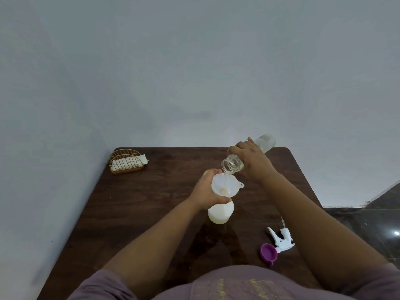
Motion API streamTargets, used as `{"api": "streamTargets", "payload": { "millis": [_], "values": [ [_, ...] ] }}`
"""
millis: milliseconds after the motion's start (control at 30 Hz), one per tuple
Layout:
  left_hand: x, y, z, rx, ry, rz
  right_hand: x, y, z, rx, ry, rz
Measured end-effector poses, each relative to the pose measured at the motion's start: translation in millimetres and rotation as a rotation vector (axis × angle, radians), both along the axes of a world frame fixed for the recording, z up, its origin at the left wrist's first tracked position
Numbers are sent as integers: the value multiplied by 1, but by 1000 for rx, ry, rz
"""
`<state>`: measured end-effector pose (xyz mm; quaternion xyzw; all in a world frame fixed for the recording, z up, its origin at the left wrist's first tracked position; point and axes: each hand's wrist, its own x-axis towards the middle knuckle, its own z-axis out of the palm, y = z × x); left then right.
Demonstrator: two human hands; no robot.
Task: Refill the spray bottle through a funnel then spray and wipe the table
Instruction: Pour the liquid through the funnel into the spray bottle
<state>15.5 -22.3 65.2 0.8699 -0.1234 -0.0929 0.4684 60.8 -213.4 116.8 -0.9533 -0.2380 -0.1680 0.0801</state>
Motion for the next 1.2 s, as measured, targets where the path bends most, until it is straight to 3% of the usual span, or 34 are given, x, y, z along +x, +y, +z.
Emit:
{"api": "streamTargets", "payload": {
  "millis": [1200],
  "values": [
    [5,0,-9,37,-16,-8,-3,-1,5,24,-9,2]
  ]
}}
